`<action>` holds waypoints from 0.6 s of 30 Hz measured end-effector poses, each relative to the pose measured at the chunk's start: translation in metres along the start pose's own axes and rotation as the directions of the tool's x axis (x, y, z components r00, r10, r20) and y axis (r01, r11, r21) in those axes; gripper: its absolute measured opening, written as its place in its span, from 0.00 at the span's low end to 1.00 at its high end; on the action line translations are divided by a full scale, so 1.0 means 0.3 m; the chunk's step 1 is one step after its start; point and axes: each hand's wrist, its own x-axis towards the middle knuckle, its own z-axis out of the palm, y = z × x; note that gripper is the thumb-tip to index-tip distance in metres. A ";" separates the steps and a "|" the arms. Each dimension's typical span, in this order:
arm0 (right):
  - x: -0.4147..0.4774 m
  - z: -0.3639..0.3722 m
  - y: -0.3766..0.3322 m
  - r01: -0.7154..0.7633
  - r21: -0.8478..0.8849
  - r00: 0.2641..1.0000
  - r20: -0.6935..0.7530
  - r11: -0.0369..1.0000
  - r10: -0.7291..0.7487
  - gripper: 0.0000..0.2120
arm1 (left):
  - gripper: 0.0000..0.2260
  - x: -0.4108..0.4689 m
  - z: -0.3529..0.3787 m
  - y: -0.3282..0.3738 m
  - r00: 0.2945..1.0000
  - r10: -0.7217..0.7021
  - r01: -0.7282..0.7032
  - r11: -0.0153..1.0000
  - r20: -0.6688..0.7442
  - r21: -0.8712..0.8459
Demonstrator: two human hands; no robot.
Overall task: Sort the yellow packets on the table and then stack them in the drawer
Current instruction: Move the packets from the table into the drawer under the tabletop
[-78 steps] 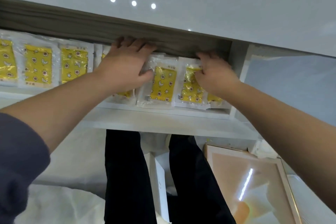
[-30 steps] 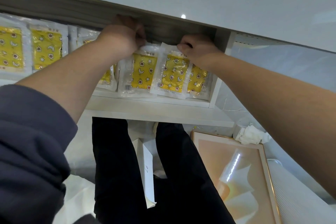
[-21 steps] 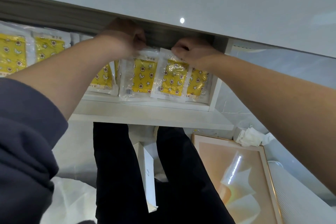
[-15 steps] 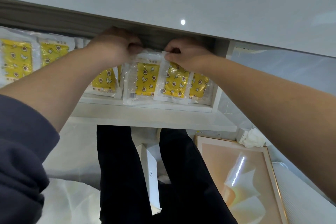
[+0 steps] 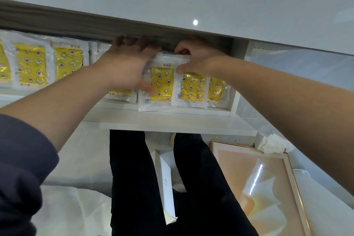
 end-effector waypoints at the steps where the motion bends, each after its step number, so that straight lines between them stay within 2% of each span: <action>1: -0.005 0.001 -0.007 0.008 -0.021 1.000 0.018 1.000 -0.007 0.27 | 0.51 -0.007 0.009 0.004 1.000 0.014 -0.014 0.998 -0.003 0.060; 3: -0.017 0.014 -0.022 0.026 -0.113 0.999 0.034 0.993 -0.023 0.36 | 0.54 -0.013 0.030 0.012 0.999 0.036 -0.032 0.990 -0.024 0.136; 5: -0.027 0.048 -0.024 0.058 -0.312 0.998 -0.014 0.948 -0.066 0.45 | 0.54 -0.007 0.046 0.018 0.999 0.035 -0.030 0.989 -0.031 0.147; 8: -0.046 0.095 -0.013 0.077 -0.459 0.988 -0.086 0.885 -0.130 0.50 | 0.54 -0.006 0.051 0.019 0.997 0.041 -0.033 0.991 -0.061 0.131; 12: -0.069 0.103 -0.038 0.029 -0.450 0.990 -0.113 0.892 -0.089 0.52 | 0.52 -0.060 0.033 -0.021 0.995 0.030 -0.022 0.996 -0.091 0.090; 15: -0.063 0.108 -0.101 0.034 -0.399 0.990 -0.111 0.916 -0.085 0.50 | 0.47 -0.113 0.016 -0.116 0.995 -0.053 0.056 0.998 -0.082 0.037; 18: -0.034 0.126 -0.186 0.031 -0.323 0.992 -0.103 0.946 -0.068 0.48 | 0.47 -0.152 0.013 -0.232 0.994 -0.109 0.109 0.994 -0.028 -0.005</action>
